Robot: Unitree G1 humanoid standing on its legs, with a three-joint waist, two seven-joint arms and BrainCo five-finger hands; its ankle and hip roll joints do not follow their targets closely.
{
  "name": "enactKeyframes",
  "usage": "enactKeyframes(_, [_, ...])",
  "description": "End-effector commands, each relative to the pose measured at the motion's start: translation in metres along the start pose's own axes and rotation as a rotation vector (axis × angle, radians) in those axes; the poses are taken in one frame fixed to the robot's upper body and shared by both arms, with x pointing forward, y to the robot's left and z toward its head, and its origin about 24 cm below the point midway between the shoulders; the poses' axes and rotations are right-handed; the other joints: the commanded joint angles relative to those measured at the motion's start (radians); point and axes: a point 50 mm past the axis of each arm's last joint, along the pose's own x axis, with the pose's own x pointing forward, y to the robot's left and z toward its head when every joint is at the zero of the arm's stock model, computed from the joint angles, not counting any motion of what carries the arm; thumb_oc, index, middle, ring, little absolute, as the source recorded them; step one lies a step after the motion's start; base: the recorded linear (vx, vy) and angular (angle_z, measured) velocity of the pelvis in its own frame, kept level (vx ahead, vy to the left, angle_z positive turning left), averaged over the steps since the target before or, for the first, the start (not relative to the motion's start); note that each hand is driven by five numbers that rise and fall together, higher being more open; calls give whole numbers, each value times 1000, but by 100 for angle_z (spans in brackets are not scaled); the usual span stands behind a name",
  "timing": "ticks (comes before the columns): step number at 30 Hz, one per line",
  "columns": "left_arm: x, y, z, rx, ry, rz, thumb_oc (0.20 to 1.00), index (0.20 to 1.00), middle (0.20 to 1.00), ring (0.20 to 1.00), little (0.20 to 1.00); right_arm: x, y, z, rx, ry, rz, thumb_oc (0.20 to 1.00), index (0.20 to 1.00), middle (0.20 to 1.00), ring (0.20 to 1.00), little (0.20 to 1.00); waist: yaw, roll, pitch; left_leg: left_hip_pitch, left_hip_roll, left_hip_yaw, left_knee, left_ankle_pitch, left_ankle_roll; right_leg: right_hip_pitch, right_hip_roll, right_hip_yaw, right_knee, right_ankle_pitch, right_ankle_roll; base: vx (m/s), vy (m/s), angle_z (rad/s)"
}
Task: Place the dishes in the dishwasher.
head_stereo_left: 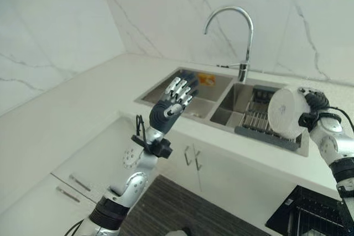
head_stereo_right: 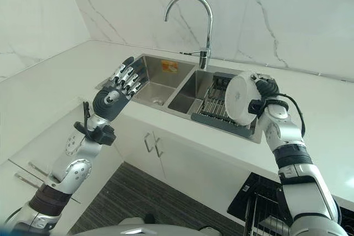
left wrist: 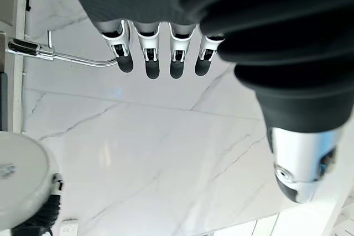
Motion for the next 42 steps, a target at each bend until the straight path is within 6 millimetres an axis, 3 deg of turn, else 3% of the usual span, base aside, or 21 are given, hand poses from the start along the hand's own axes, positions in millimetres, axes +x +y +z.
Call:
enactKeyframes(1, [1,5,37,50,-157,-10,1000,1000,1000,1000,1000,3,7,61,227,-272,-4,200,200,200,200,200,-16,-50,49,60,7,4,178,-308,-17,66,57,29,-275,201,78,8,11,-9])
enactKeyframes(8, [-2,6,37,55,-160,4,1000,1000,1000,1000,1000,-16,10,77,375,-385,26,200,200,200,200,200,-43,-51,49,56,8,20,178,-306,-10,47,60,53,-275,212,80,1,13,-6])
enactKeyframes(20, [-9,3,35,39,-127,-26,1000,1000,1000,1000,1000,-48,13,88,512,-500,72,200,200,200,200,200,-89,-56,53,49,-6,48,178,-314,7,7,57,101,-275,242,101,47,44,-14])
enactKeyframes(26, [-15,-19,29,-78,-46,-316,1000,1000,1000,1000,1000,-60,6,82,639,-480,152,200,200,200,200,200,-126,-61,70,43,-13,68,178,-322,16,-50,43,149,-275,297,139,64,59,-28])
enactKeyframes(28, [-14,-31,30,-103,-17,-435,1000,1000,1000,1000,1000,-63,8,79,683,-478,189,200,200,200,200,200,-140,-66,86,47,-10,71,178,-333,17,-82,33,171,-275,325,167,-5,-10,-43])
enactKeyframes(29, [-13,-35,31,-105,-7,-476,1000,1000,1000,1000,1000,-64,9,80,693,-482,203,200,200,200,200,200,-143,-69,89,41,-8,79,178,-329,19,-97,27,169,-275,342,171,-94,-26,-58])
enactKeyframes(31, [-14,-43,30,-172,42,-604,1000,1000,1000,1000,1000,-63,18,81,745,-468,298,200,200,200,200,200,-115,-71,89,61,26,161,178,-364,12,-60,-76,8,-275,436,211,-106,-22,-145])
enactKeyframes(32, [-15,-45,27,-200,62,-635,1000,1000,1000,1000,1000,-62,20,81,754,-469,311,200,200,200,200,200,-110,-66,91,64,37,179,178,-363,12,-40,-85,-13,-275,440,209,-117,-17,-198])
enactKeyframes(36, [-21,-50,8,-319,171,-745,1000,1000,1000,1000,1000,-58,25,88,774,-499,343,200,200,200,200,200,-119,-42,79,41,60,215,178,-335,17,28,-60,-12,-275,397,180,-106,-48,-71])
enactKeyframes(42, [-36,-52,-10,-500,255,-770,1000,1000,1000,1000,1000,-59,27,93,747,-501,370,200,200,200,200,200,-120,-27,39,65,98,282,178,-324,-11,44,-83,-29,-275,310,175,-12,-160,-23])
